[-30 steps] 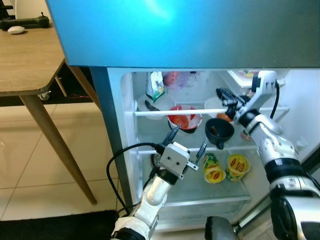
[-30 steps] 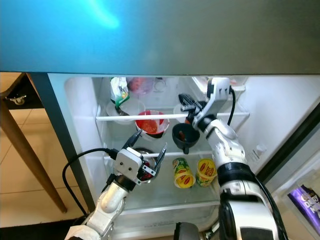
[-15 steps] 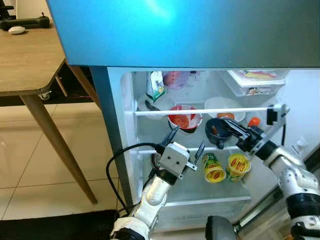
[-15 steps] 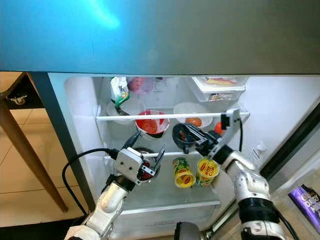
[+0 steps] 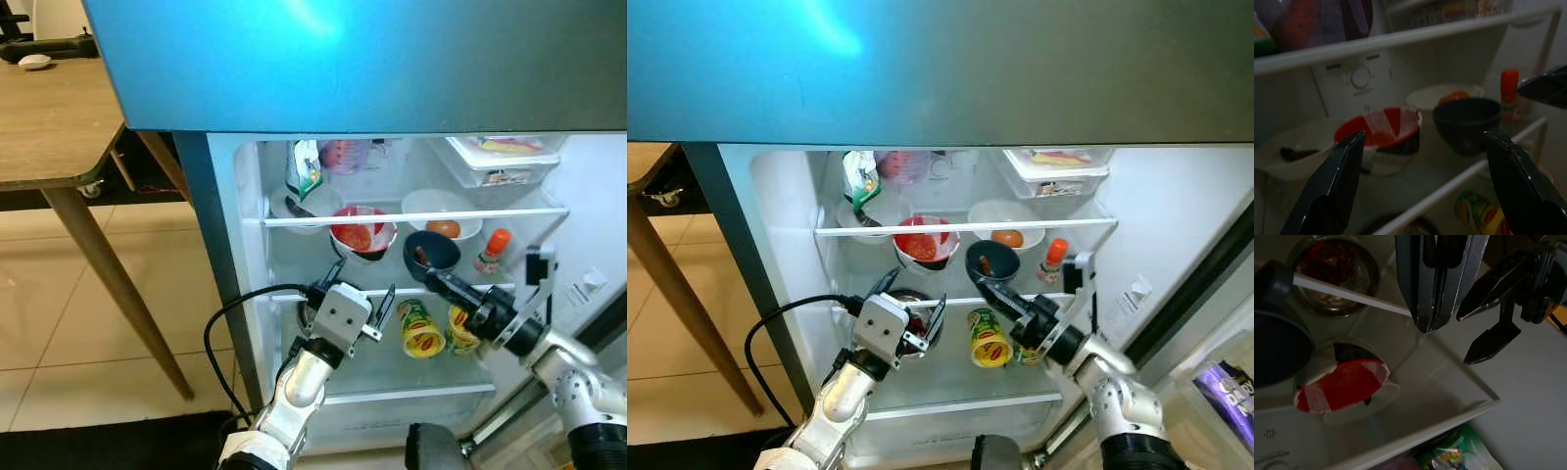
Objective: Restocking fridge
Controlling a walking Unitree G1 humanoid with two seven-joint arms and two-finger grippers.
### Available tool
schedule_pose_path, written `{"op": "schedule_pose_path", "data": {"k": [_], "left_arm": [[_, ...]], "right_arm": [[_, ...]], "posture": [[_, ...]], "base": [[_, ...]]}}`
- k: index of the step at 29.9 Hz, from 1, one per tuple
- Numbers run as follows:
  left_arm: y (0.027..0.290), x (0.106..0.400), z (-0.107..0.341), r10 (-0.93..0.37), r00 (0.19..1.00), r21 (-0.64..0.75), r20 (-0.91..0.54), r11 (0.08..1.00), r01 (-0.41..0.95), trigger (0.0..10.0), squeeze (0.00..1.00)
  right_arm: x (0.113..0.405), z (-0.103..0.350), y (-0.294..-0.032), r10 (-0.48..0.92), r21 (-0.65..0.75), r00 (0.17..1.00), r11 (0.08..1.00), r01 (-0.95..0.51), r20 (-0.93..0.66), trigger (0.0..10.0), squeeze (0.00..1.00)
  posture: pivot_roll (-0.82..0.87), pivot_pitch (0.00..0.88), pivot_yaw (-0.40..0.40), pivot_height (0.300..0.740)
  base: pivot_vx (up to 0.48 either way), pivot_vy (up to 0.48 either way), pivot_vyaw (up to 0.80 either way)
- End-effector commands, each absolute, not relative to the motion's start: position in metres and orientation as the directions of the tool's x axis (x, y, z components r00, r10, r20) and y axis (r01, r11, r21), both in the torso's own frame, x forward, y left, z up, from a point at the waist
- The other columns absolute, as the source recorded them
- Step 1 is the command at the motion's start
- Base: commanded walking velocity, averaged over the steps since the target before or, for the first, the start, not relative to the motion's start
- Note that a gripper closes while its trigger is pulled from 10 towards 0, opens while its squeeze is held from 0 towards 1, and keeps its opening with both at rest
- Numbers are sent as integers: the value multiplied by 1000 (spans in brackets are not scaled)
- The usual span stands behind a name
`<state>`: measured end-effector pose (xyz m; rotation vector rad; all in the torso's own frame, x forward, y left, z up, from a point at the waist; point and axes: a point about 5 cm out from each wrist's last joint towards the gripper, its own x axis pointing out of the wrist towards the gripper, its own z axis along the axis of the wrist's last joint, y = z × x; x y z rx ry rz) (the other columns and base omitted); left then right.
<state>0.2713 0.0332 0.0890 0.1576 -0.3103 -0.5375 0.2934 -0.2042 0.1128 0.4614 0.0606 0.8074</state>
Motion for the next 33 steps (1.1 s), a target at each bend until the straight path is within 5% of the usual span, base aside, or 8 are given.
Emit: {"op": "schedule_pose_path", "data": {"k": [1, 22, 33], "left_arm": [[27, 264, 79, -553, 809, 214, 200, 831, 514, 10000, 0], [17, 246, 59, -690, 717, 239, 96, 716, 656, 10000, 0], [11, 242, 61, -730, 676, 256, 98, 675, 692, 10000, 0]], "right_arm": [[293, 110, -201, 707, 429, 700, 606, -670, 95, 10000, 0], [287, 106, -187, 761, 496, 632, 495, -714, 150, 10000, 0], [291, 94, -196, 713, 487, 699, 592, -643, 55, 10000, 0]], "posture": [[-79, 12, -26, 550], [-73, 1, -26, 622], [-79, 0, -22, 641]], "base": [[0, 0, 0], [0, 0, 0], [0, 0, 0]]}}
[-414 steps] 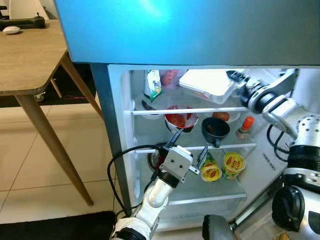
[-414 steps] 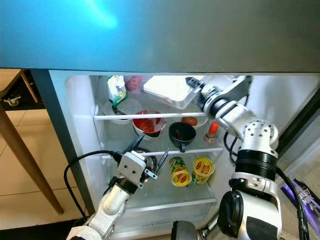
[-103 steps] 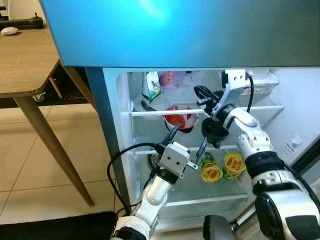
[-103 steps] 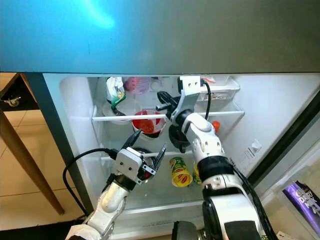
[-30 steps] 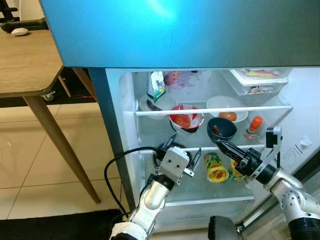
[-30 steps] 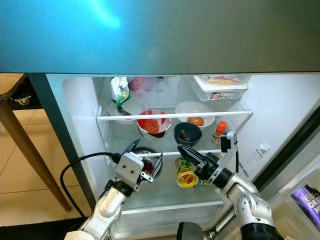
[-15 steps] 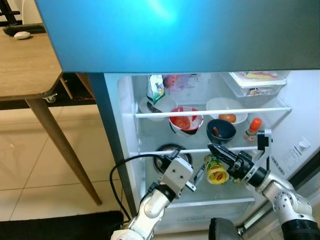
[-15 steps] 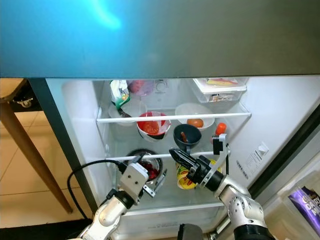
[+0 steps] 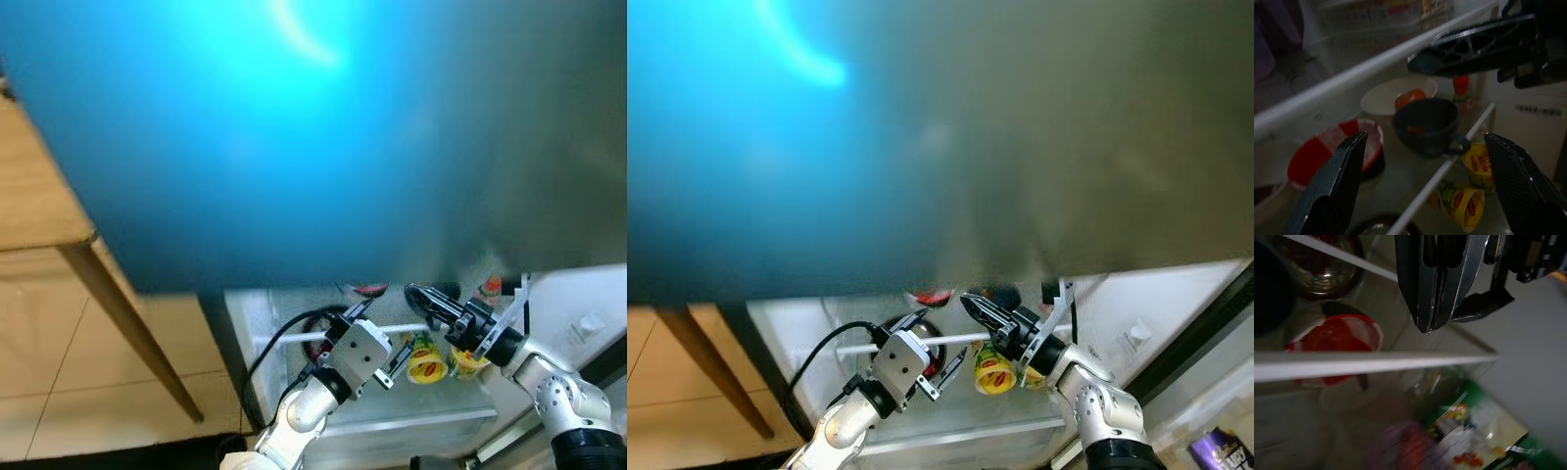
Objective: Restocking fridge
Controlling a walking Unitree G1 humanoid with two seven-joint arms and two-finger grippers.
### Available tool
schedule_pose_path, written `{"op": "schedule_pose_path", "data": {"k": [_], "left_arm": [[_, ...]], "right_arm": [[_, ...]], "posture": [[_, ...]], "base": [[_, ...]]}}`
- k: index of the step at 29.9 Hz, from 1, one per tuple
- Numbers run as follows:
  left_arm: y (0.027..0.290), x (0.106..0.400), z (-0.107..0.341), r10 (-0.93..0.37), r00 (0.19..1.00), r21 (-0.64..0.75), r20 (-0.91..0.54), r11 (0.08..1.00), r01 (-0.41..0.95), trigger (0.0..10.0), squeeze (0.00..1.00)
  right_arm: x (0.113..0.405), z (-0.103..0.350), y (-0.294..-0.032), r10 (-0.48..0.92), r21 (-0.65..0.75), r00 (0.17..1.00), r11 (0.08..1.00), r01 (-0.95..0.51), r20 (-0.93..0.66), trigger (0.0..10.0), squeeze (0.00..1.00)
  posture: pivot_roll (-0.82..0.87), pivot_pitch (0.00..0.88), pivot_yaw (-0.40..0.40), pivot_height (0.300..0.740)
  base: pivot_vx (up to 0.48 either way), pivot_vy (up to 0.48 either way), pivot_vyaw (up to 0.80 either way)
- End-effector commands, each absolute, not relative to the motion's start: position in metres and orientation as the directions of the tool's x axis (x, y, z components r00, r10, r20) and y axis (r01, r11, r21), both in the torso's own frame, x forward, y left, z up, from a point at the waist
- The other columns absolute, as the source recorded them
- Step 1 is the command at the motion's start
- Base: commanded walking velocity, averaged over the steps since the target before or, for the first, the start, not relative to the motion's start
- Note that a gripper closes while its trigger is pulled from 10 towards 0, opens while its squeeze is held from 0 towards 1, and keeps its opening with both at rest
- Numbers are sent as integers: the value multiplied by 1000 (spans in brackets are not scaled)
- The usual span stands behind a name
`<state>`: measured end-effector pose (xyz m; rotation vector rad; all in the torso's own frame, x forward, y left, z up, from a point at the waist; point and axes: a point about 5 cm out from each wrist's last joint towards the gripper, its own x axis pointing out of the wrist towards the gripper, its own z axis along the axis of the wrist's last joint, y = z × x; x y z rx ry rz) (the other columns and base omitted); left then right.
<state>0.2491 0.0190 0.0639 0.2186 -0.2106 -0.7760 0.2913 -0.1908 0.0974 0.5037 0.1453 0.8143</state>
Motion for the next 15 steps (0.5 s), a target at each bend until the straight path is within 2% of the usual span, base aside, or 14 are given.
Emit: {"op": "schedule_pose_path", "data": {"k": [1, 10, 15], "left_arm": [[10, 242, 61, -731, 675, 258, 95, 673, 693, 10000, 0], [10, 243, 61, -734, 674, 260, 82, 668, 697, 10000, 0], [9, 242, 60, -739, 669, 263, 75, 662, 702, 10000, 0]], "right_arm": [[290, 93, -197, 713, 491, 700, 591, -640, 53, 10000, 0], [287, 87, -200, 705, 516, 708, 589, -621, 48, 10000, 0], [286, 91, -200, 720, 533, 688, 548, -645, 92, 10000, 0]], "posture": [[-79, 0, -22, 641], [-79, 0, -22, 641], [-79, 0, -22, 650]], "base": [[0, 0, 0], [0, 0, 0], [0, 0, 0]]}}
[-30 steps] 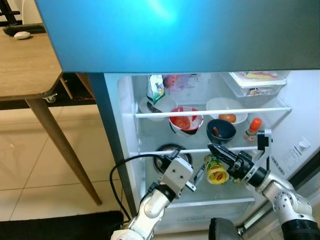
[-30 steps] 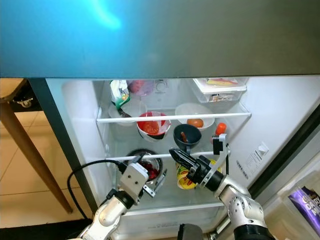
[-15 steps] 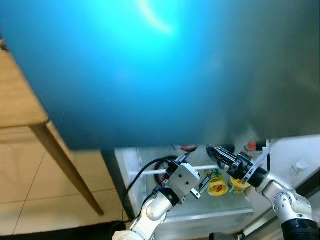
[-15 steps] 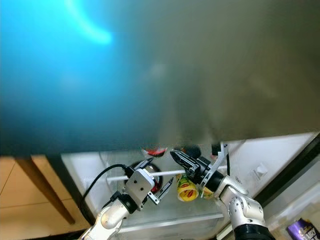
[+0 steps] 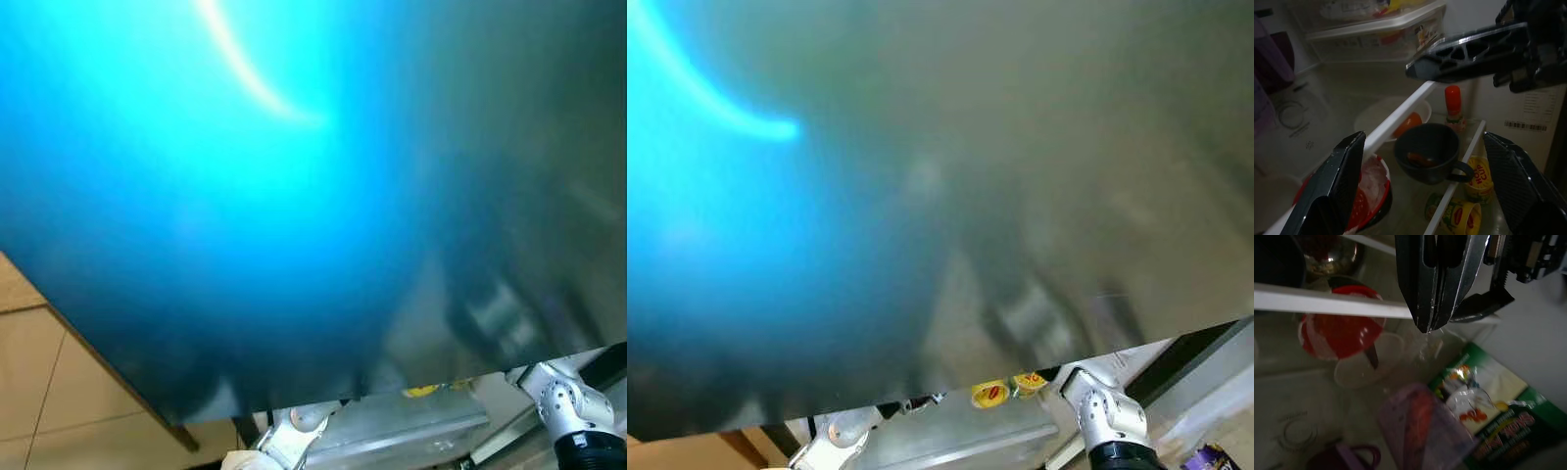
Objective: Restocking fridge
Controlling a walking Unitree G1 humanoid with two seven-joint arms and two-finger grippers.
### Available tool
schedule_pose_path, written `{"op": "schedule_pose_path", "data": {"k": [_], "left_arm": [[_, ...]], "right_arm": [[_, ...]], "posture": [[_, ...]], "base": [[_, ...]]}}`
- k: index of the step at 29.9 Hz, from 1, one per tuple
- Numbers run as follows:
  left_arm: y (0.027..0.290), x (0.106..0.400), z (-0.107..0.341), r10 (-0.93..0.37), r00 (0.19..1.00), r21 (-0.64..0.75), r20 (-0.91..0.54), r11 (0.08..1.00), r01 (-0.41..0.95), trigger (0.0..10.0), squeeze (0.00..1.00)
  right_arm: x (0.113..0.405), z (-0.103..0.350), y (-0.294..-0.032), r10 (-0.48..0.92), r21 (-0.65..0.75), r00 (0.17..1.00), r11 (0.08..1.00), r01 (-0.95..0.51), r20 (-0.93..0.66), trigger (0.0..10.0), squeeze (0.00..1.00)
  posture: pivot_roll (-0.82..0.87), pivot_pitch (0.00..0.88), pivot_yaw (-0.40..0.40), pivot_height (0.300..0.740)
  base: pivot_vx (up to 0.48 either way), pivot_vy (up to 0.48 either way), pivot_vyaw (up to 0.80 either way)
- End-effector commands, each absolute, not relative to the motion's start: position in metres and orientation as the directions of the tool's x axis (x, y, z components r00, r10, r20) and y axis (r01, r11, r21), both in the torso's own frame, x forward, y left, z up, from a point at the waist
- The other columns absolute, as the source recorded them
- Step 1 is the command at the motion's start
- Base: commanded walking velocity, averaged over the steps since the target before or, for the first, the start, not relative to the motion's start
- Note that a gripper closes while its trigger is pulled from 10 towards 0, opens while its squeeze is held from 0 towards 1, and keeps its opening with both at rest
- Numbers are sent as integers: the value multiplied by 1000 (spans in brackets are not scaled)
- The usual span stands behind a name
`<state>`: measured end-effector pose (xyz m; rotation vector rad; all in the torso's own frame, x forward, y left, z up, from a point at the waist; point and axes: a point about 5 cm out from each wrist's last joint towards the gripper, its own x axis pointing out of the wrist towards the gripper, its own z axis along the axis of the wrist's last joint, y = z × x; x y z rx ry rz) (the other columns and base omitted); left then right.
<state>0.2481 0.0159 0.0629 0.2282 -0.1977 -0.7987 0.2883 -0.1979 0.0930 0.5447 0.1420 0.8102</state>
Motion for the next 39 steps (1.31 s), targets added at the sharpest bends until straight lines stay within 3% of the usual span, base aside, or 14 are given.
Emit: {"op": "schedule_pose_path", "data": {"k": [1, 10, 33, 39], "left_arm": [[9, 242, 60, -739, 669, 263, 75, 662, 702, 10000, 0], [7, 243, 56, -737, 674, 262, 46, 660, 704, 10000, 0], [1, 239, 51, -750, 661, 257, 15, 642, 723, 10000, 0], [4, 238, 44, -758, 652, 240, -17, 630, 739, 10000, 0]], "right_arm": [[286, 91, -200, 720, 533, 688, 548, -645, 92, 10000, 0], [285, 83, -200, 716, 540, 696, 564, -625, 58, 10000, 0], [283, 76, -202, 711, 558, 702, 566, -606, 40, 10000, 0], [283, 76, -202, 712, 559, 702, 567, -604, 36, 10000, 0]], "posture": [[-79, 0, -22, 650], [-80, 0, -25, 663], [-85, 0, -23, 663], [-85, 0, -23, 663]], "base": [[0, 0, 0], [0, 0, 0], [-327, 0, 0], [-42, 0, 0]]}}
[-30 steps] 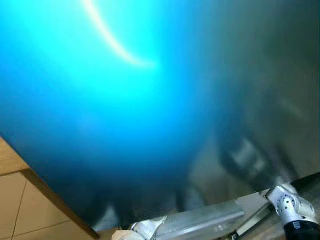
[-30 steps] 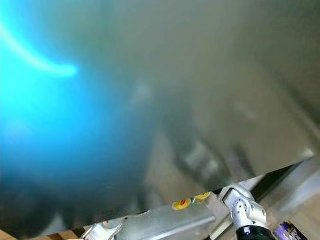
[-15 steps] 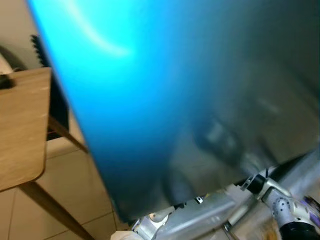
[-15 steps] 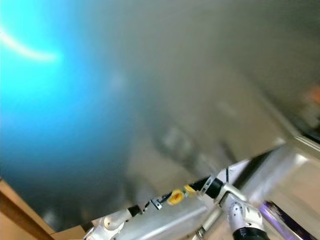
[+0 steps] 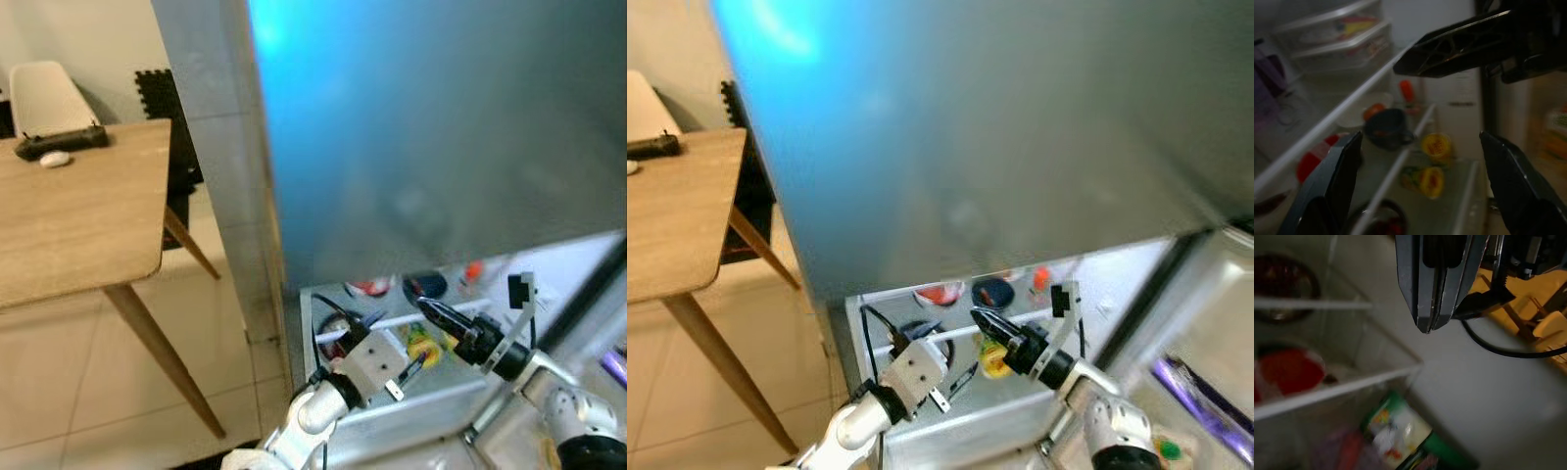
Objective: Restocking fridge
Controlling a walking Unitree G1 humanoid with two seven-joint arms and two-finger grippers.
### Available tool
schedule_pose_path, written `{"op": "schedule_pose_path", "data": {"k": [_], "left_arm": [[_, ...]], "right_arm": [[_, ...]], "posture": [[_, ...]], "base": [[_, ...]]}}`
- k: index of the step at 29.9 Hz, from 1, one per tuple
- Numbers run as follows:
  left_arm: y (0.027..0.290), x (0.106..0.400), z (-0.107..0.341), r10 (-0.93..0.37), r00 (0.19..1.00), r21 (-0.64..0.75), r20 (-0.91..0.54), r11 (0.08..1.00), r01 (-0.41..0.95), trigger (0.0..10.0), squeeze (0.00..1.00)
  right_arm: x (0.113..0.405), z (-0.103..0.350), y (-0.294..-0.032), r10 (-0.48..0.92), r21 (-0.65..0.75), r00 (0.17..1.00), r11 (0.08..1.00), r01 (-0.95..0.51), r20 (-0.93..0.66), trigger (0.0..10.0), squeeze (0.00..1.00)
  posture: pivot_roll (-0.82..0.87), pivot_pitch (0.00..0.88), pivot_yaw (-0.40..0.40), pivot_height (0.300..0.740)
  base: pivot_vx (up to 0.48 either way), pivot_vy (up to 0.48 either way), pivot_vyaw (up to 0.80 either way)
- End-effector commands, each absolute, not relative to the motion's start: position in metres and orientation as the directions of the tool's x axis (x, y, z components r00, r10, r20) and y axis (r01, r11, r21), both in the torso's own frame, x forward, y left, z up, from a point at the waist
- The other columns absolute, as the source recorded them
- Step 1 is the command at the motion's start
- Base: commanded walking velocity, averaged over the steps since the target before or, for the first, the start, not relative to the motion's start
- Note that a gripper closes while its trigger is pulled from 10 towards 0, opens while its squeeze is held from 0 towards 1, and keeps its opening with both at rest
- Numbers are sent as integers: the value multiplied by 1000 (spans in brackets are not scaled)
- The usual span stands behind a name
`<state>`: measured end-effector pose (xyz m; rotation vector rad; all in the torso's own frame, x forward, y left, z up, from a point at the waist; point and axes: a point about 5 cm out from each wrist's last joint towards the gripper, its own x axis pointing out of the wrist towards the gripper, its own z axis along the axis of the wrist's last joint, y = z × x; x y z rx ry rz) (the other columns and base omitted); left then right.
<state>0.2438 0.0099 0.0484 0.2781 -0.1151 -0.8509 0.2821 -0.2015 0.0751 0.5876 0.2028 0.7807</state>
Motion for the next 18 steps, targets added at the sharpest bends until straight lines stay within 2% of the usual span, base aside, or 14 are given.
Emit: {"op": "schedule_pose_path", "data": {"k": [1, 6, 12, 18], "left_arm": [[5, 237, 42, -757, 653, 232, -30, 630, 741, 10000, 0], [7, 236, 37, -761, 645, 239, -62, 617, 750, 10000, 0], [12, 239, 30, -733, 673, 208, -104, 646, 735, 10000, 0], [24, 240, 18, -698, 700, 205, -152, 671, 713, 10000, 0]], "right_arm": [[283, 75, -202, 712, 559, 701, 567, -604, 35, 10000, 0], [282, 75, -201, 714, 558, 699, 567, -606, 32, 10000, 0], [282, 70, -199, 723, 554, 691, 573, -603, 3, 10000, 0], [283, 71, -199, 727, 555, 687, 569, -607, 6, 10000, 0]], "posture": [[-88, 0, -24, 663], [-88, 0, -24, 663], [-85, 0, -27, 663], [-87, 0, -29, 663]], "base": [[0, 0, 0], [0, 0, 0], [0, -459, 0], [0, 0, 0]]}}
